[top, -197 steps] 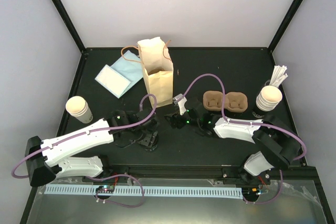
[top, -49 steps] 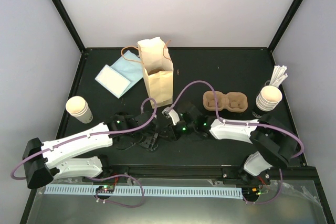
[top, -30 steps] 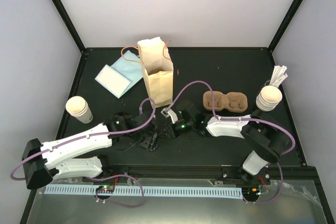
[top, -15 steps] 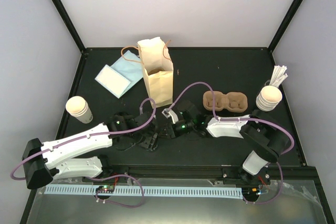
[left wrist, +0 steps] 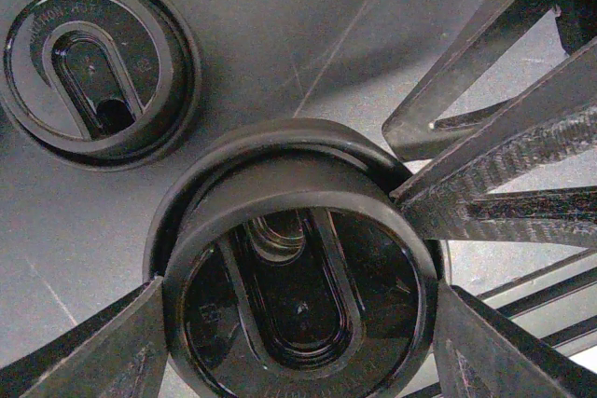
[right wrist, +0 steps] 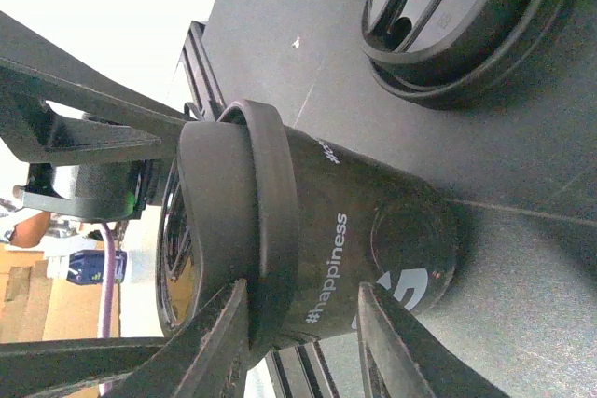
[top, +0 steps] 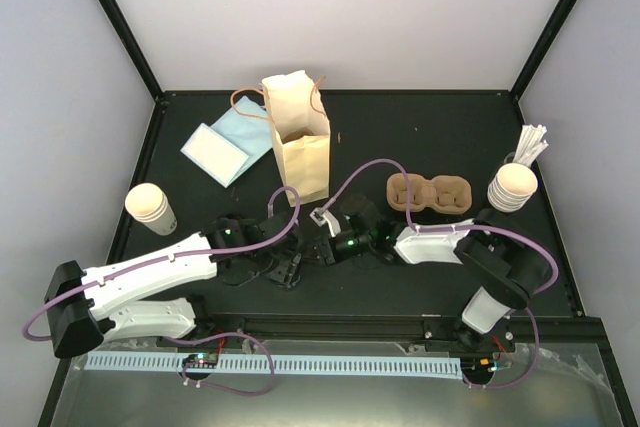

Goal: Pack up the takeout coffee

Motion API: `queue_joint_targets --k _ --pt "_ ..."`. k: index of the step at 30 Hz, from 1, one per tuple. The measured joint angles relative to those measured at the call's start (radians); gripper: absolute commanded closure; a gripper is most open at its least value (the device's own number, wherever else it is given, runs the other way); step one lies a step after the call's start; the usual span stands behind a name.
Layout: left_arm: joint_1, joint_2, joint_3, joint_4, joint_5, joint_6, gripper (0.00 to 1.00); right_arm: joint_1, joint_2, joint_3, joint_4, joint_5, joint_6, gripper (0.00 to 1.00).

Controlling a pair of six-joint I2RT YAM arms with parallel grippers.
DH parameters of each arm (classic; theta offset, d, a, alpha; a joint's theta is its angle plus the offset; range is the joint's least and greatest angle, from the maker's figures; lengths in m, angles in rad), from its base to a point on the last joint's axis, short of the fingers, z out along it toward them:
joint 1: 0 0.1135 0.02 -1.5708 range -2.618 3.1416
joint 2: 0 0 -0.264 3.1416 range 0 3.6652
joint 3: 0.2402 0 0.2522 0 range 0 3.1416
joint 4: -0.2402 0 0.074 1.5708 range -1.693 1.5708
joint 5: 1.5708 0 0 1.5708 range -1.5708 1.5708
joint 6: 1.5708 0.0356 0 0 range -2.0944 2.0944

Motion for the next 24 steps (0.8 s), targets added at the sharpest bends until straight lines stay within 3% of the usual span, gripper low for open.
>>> queue_joint_targets --k 7,16,24 --pt "0.0 0.007 0.002 0.002 0.003 0.0 0.29 0.005 -0.015 -0.015 0.023 0.028 0.025 0.63" --pt "0.0 0.014 0.002 0.019 0.018 0.0 0.29 0.05 -0.132 0.04 -0.236 0.198 -0.03 0.54" --pt "-0.001 0.019 0.002 0.026 0.034 0.0 0.29 0.04 -0.267 0.06 -0.356 0.208 -0.084 0.56"
